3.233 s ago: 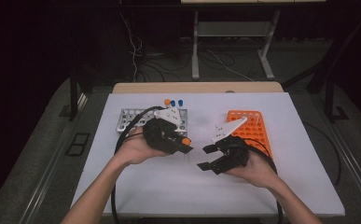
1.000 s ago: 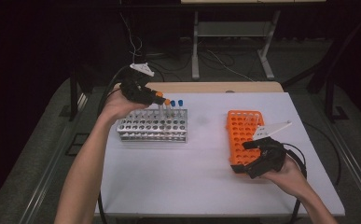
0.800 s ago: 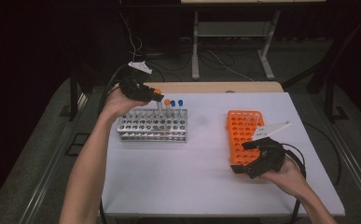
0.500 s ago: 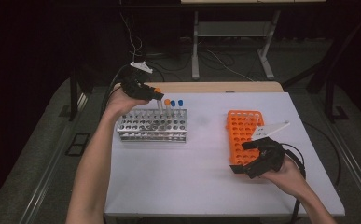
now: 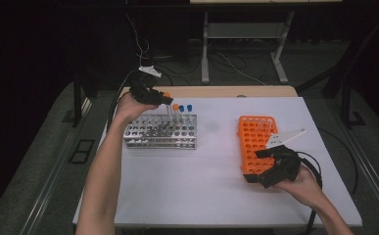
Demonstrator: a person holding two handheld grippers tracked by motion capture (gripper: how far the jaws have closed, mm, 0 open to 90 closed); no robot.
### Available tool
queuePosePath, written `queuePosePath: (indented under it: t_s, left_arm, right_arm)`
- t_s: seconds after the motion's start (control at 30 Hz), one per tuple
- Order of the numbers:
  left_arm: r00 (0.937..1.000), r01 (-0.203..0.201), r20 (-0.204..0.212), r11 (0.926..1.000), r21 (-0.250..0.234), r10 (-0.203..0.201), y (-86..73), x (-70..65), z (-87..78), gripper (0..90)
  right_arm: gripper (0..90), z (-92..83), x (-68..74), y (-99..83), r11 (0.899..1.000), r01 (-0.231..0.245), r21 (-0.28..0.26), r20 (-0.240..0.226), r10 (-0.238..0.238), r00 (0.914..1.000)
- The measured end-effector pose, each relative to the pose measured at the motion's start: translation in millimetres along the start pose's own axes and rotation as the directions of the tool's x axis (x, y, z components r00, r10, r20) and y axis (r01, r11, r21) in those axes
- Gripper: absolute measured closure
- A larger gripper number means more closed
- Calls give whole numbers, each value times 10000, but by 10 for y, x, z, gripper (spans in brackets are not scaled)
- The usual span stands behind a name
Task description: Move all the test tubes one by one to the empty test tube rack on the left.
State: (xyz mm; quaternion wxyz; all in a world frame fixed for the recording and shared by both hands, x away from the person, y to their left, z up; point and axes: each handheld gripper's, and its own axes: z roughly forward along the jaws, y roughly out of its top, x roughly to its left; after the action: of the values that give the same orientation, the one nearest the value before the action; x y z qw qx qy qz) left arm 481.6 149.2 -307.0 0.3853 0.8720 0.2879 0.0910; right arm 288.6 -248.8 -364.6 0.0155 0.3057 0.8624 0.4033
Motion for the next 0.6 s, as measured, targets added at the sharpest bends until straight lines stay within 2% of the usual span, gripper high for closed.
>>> queuePosePath:
  t_s: [0.5, 0.6]
  left_arm:
    - [9998, 114, 178, 9998, 177, -118, -97, 17, 101, 678]
    - [9991, 335, 241, 9994, 132, -338, -93, 16, 98, 603]
  right_arm:
    - [3, 13, -5, -5, 10000, -4, -5, -19, 4, 10000]
    - [3, 17, -7, -13, 10000, -32, 3, -32, 32, 10000]
